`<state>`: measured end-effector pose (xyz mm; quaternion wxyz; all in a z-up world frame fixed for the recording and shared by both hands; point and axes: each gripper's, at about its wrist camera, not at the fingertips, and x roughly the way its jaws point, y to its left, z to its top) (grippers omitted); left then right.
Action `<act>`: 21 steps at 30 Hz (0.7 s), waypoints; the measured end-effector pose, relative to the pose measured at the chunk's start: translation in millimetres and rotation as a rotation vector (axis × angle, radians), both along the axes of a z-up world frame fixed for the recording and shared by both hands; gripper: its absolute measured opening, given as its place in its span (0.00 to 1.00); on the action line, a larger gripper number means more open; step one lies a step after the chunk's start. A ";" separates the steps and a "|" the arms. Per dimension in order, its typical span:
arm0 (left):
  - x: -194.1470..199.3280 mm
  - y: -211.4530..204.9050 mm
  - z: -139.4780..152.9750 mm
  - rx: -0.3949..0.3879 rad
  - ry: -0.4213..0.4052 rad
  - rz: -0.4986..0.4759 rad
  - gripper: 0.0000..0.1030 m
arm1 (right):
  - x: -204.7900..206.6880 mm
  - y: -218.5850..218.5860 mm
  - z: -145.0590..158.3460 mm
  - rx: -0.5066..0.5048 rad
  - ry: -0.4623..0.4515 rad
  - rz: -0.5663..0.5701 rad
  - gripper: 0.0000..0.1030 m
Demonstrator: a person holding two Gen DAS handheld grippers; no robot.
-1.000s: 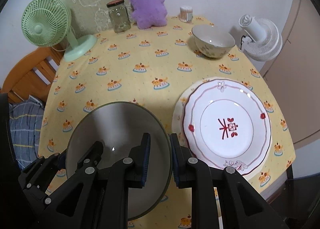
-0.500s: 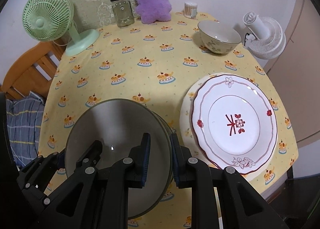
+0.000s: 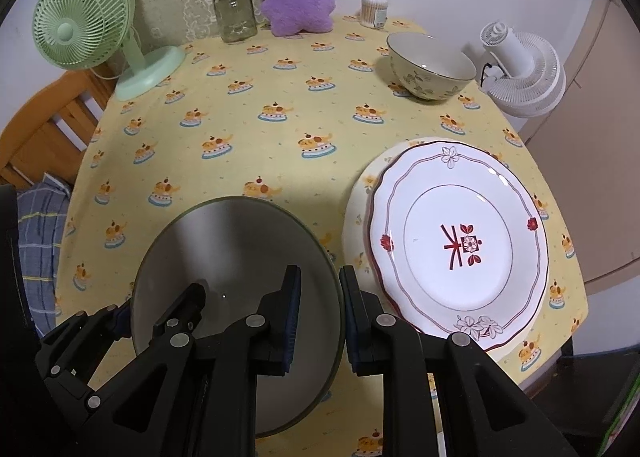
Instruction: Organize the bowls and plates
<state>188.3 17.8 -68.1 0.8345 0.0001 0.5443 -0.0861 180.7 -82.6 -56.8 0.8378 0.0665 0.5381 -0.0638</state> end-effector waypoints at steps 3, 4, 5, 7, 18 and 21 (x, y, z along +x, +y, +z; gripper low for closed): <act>0.2 0.6 -0.9 0.000 -0.004 -0.004 0.26 | 0.7 0.0 -1.1 -0.002 0.004 0.000 0.23; 0.6 0.8 -1.0 -0.002 -0.002 -0.003 0.26 | 1.2 0.3 -0.8 -0.004 0.005 0.000 0.23; 0.6 1.3 -1.2 -0.005 -0.001 -0.002 0.26 | 0.8 0.2 -1.2 -0.004 0.004 0.001 0.23; 1.0 1.5 -1.3 -0.008 0.000 -0.001 0.26 | 0.7 0.3 -1.4 -0.008 0.003 0.002 0.23; -3.6 1.1 5.7 0.005 -0.028 -0.031 0.51 | -1.8 -0.5 -1.8 0.075 -0.034 0.035 0.52; -6.3 3.2 13.1 0.018 -0.048 -0.034 0.58 | -6.0 0.7 3.9 0.085 -0.057 0.031 0.58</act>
